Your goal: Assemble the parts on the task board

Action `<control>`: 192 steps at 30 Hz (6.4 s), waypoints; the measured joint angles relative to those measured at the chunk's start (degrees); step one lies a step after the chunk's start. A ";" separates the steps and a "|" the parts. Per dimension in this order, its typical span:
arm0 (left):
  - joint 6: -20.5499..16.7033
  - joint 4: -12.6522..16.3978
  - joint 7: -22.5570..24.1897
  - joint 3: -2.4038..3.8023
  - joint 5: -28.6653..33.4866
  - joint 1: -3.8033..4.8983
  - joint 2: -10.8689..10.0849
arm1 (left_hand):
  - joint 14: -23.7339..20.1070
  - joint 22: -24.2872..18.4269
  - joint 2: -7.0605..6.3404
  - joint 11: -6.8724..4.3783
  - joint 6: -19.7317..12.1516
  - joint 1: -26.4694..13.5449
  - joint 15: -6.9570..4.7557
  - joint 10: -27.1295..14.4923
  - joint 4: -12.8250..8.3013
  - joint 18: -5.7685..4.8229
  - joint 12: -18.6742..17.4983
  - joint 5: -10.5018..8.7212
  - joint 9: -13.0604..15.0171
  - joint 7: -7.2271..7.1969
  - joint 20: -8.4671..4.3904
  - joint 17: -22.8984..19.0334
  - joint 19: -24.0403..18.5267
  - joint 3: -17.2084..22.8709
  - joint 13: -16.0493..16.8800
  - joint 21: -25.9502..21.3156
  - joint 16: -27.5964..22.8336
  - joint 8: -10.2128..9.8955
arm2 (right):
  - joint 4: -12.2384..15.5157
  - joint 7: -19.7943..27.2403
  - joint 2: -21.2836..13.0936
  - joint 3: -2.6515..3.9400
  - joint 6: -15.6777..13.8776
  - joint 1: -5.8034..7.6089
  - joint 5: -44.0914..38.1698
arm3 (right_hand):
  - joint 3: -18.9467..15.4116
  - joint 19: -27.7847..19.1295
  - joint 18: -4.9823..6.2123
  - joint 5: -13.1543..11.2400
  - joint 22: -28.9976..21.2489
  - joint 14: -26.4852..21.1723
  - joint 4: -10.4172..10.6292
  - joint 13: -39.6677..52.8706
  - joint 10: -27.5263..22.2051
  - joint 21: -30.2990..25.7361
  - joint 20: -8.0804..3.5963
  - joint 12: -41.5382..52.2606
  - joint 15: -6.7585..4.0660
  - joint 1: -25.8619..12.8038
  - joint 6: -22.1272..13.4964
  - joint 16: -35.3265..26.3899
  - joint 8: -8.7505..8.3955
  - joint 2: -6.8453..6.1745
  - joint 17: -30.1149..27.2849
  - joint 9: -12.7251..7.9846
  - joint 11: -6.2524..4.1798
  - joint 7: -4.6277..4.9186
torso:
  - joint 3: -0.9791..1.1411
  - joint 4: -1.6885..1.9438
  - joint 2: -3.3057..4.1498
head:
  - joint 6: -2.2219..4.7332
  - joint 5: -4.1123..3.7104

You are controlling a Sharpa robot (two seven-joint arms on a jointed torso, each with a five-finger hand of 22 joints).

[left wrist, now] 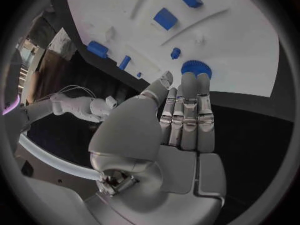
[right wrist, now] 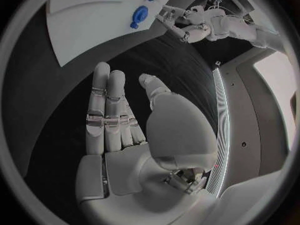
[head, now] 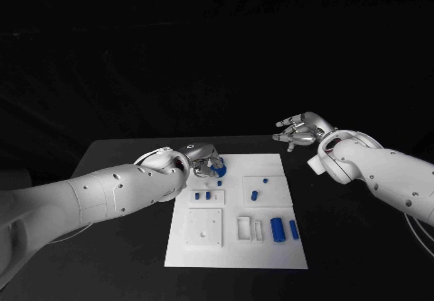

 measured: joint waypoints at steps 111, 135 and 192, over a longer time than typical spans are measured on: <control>6.60 0.27 -0.31 5.65 5.95 -2.30 -4.98 | 4.02 0.06 3.44 -2.88 7.77 -0.81 -1.96 9.12 0.78 -0.02 -0.02 0.67 -0.09 -0.81 -1.65 0.35 1.41 1.73 0.01 10.80 10.59 -0.32 | 1.99 0.74 -0.49 -0.01 0.27 0.03 1.87 | 0.41 0.07 0.44 0.44 -7.56 0.27 -1.37 -0.03 -1.72 4.58 0.49 -2.24 0.26 -1.10 1.32 0.01 0.00 0.11 1.09 0.06 0.89 0.12 | 0.08 0.10 0.02 | -0.01 -0.04; 9.55 -0.72 -1.31 4.85 6.03 -2.95 -4.90 | 4.02 0.06 3.76 -2.88 7.63 -0.68 -1.96 9.11 1.11 -0.01 -0.02 0.66 -0.06 -0.75 -1.64 0.34 1.41 0.94 -0.01 10.80 10.59 -0.35 | 2.03 0.72 -0.32 0.00 0.30 0.02 1.99 | 0.41 0.07 0.40 0.44 -7.78 0.27 -1.37 -0.03 -1.72 5.03 0.49 -2.24 0.26 -1.10 1.32 0.01 0.00 0.10 1.09 0.05 0.88 0.12 | 0.15 -0.19 0.19 | -0.16 0.55; 10.22 -3.46 -1.25 3.40 4.27 -4.05 -2.54 | 4.02 0.05 4.38 -3.10 8.40 -0.22 -1.95 9.72 0.35 -0.01 -0.02 0.65 -0.07 -0.80 -1.64 0.38 1.41 0.50 -0.04 10.82 10.59 -0.45 | 2.00 0.73 -0.27 -0.01 0.39 0.02 2.05 | 0.41 0.07 0.83 0.71 -8.48 0.27 -1.37 -0.03 -1.72 5.56 0.49 -2.24 0.26 -1.10 1.32 0.02 0.00 0.10 1.08 0.04 0.88 0.11 | 0.16 -0.12 0.13 | -0.64 -0.13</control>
